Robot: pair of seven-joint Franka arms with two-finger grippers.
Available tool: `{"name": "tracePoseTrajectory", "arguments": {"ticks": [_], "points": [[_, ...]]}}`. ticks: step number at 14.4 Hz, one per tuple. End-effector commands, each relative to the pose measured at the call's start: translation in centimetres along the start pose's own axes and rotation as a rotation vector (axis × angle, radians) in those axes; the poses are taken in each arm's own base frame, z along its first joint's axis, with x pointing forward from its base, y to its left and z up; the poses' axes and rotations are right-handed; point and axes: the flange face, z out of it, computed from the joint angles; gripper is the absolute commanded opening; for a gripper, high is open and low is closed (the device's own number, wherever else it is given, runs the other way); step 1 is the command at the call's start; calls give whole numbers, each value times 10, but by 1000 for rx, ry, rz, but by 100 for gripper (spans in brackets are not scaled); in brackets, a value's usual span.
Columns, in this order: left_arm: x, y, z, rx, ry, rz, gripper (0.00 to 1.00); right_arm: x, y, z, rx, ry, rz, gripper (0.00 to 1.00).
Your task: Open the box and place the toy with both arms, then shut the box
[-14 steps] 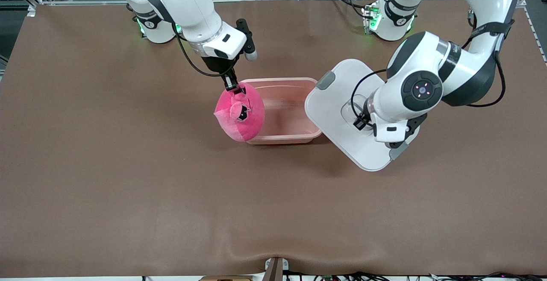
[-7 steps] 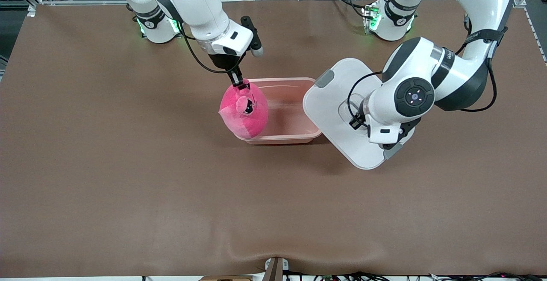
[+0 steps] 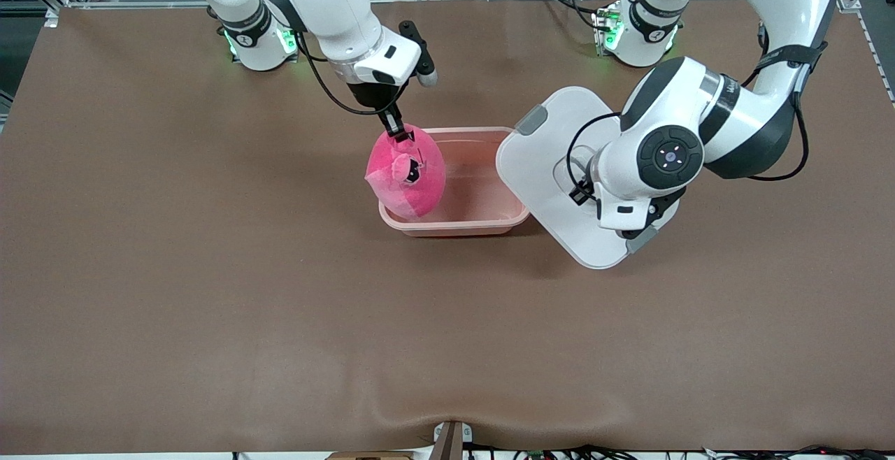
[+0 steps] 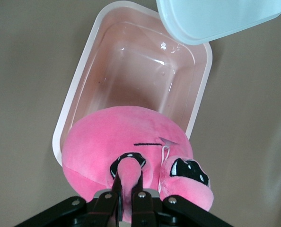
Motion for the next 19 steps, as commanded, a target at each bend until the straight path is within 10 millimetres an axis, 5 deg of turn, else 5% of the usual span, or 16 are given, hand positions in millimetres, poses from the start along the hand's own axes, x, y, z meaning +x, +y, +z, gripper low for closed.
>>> {"name": "tracePoseTrajectory", "arguments": {"ticks": [1,5,6,8,9,15,19], "points": [[-2,-10,-13,-11,-23,-6,0,-2,-7,3,3,-11,-19,0],[-5,-9,-13,-12,-30,-4,0,-2,-7,3,2,-13,-21,0],[-6,-9,-14,-16,-36,-2,0,-2,-7,3,1,-15,-22,9],[-9,-8,-16,-27,-66,-1,0,-3,-6,2,-1,-14,-15,87],[-12,-7,-15,-27,-67,4,0,-3,-6,2,0,-14,-15,100],[-27,-17,-20,21,-75,17,0,-24,1,-11,-21,-32,22,100],[-54,-11,-22,31,-84,-27,0,-70,2,-44,-10,-79,145,100]]}}
